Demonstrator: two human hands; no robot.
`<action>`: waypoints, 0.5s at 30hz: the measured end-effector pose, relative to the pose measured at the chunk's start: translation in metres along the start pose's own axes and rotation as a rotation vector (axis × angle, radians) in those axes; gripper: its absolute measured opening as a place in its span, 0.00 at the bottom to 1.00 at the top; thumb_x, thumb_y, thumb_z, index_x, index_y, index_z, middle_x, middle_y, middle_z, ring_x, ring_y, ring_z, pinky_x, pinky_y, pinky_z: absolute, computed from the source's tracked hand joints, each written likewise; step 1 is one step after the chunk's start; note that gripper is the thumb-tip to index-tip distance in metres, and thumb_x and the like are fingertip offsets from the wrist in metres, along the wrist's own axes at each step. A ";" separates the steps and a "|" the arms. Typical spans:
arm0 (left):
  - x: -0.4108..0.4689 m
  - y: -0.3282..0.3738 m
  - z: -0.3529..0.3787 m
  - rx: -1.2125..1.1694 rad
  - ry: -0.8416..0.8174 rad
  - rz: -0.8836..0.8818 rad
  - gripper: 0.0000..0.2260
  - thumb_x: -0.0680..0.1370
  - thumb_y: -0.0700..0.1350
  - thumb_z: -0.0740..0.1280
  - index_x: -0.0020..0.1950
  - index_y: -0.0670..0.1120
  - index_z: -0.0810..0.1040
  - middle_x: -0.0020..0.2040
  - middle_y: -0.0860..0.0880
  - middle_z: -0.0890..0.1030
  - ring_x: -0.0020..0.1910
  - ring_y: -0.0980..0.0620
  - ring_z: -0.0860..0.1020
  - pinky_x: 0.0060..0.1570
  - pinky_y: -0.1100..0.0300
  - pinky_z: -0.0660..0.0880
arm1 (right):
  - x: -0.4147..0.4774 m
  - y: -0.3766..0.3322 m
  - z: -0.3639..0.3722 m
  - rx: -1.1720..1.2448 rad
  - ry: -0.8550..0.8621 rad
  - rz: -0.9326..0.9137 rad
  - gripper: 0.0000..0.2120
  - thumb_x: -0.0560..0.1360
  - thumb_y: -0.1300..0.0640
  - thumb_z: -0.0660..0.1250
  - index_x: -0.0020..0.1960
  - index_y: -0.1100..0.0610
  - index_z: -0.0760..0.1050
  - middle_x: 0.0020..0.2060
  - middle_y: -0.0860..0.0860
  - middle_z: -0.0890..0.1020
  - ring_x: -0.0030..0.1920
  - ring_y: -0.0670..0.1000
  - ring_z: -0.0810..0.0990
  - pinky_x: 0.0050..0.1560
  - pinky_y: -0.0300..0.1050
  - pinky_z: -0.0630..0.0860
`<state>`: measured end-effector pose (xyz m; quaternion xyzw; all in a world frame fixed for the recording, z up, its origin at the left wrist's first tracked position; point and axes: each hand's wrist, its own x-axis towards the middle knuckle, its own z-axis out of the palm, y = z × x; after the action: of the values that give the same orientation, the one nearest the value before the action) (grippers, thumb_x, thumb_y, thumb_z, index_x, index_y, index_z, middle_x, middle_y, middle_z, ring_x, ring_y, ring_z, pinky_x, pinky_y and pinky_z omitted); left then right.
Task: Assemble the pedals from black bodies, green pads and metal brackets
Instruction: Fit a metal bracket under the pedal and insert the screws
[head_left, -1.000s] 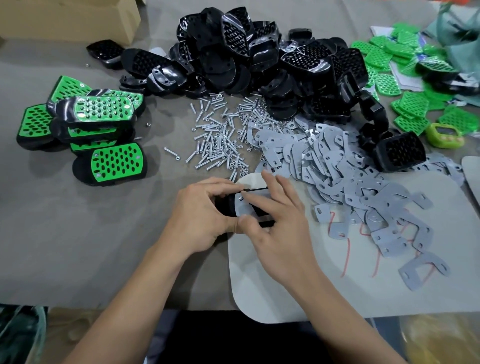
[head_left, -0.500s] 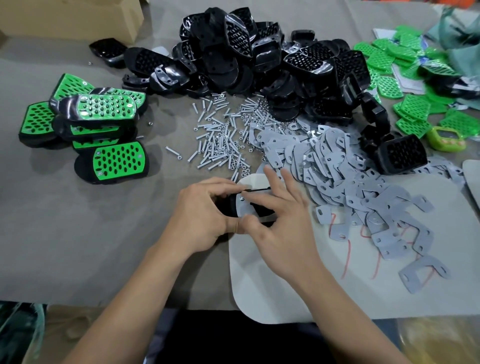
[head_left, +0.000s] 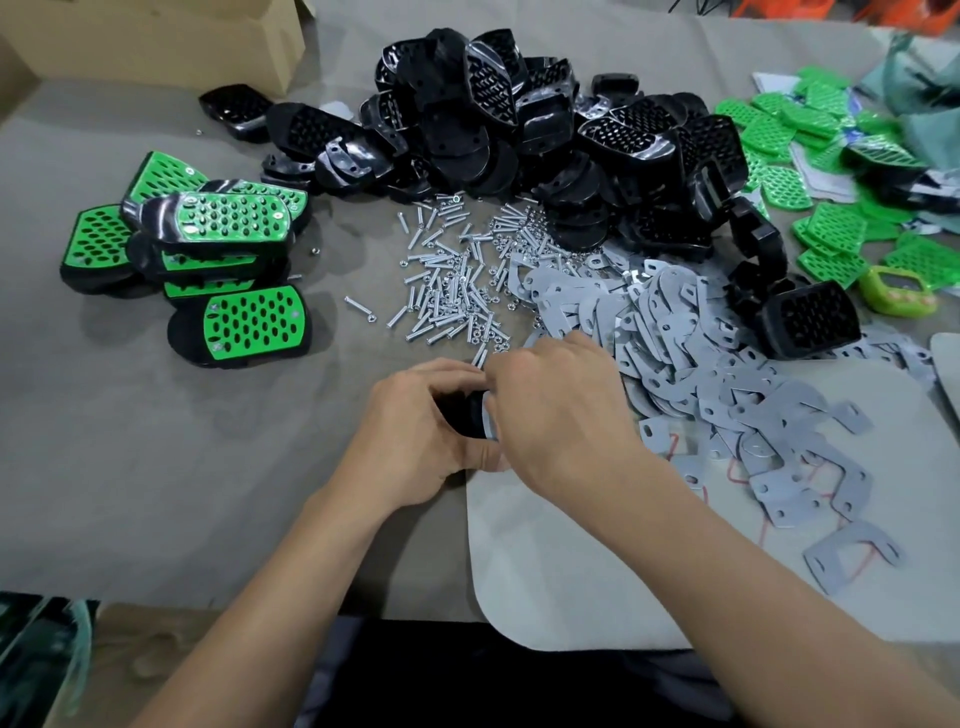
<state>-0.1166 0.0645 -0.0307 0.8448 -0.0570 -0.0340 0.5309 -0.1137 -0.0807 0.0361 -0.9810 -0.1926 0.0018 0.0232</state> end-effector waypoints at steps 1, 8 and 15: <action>0.000 0.000 0.000 -0.002 -0.004 0.011 0.28 0.54 0.43 0.89 0.53 0.47 0.88 0.53 0.54 0.85 0.52 0.62 0.82 0.51 0.70 0.72 | 0.002 -0.003 -0.003 -0.019 -0.029 -0.008 0.13 0.66 0.51 0.74 0.41 0.50 0.70 0.40 0.52 0.82 0.46 0.56 0.81 0.47 0.48 0.57; -0.003 0.004 0.000 0.021 0.015 0.071 0.20 0.57 0.43 0.77 0.35 0.69 0.78 0.41 0.69 0.81 0.41 0.71 0.78 0.41 0.72 0.68 | 0.005 -0.022 -0.004 -0.109 -0.063 -0.013 0.06 0.75 0.60 0.61 0.49 0.51 0.71 0.51 0.53 0.83 0.54 0.56 0.78 0.57 0.52 0.64; -0.002 -0.001 0.002 0.005 0.023 0.074 0.24 0.58 0.36 0.81 0.44 0.61 0.83 0.49 0.63 0.83 0.45 0.71 0.79 0.45 0.71 0.71 | 0.001 -0.025 0.009 -0.144 -0.062 0.069 0.10 0.76 0.60 0.58 0.55 0.56 0.73 0.52 0.54 0.82 0.53 0.57 0.77 0.58 0.54 0.63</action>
<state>-0.1183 0.0638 -0.0324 0.8437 -0.0824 -0.0046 0.5305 -0.1220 -0.0568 0.0282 -0.9856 -0.1591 0.0193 -0.0533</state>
